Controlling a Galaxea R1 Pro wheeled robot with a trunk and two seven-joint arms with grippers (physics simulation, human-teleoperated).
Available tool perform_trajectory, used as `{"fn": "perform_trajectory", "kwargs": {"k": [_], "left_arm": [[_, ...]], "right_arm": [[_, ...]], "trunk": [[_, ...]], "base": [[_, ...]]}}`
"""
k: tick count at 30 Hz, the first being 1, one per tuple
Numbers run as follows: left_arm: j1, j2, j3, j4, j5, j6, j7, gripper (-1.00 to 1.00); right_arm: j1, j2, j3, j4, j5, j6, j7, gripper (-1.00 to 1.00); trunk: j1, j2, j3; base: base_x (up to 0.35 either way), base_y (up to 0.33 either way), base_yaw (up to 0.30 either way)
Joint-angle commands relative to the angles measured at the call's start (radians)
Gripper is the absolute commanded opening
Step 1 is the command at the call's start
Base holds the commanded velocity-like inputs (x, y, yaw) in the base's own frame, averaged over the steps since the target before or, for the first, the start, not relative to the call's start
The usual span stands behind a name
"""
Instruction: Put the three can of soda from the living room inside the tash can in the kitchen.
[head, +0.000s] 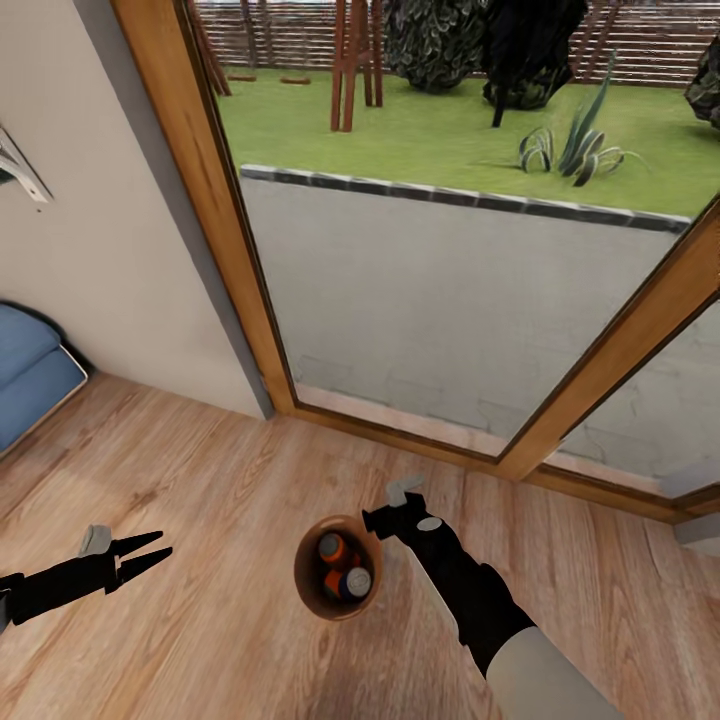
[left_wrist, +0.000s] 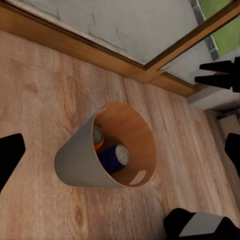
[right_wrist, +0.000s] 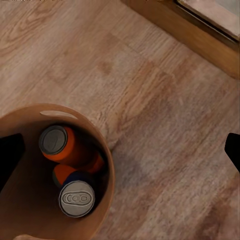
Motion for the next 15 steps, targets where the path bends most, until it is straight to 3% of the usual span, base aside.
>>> {"fn": "perform_trajectory", "kwargs": {"k": [1,15], "left_arm": [[0.0,0.0,0.0,0.0,0.0,0.0,0.0,1.0],[0.0,-0.001,-0.001,0.001,0.0,0.0,0.001,1.0]], "right_arm": [[0.0,0.0,0.0,0.0,0.0,0.0,0.0,1.0],[0.001,0.0,-0.001,0.004,0.0,0.0,0.0,1.0]], "trunk": [[0.0,0.0,0.002],[0.0,0.0,0.025]], "base": [[0.0,0.0,0.0],[0.0,0.0,0.0]]}}
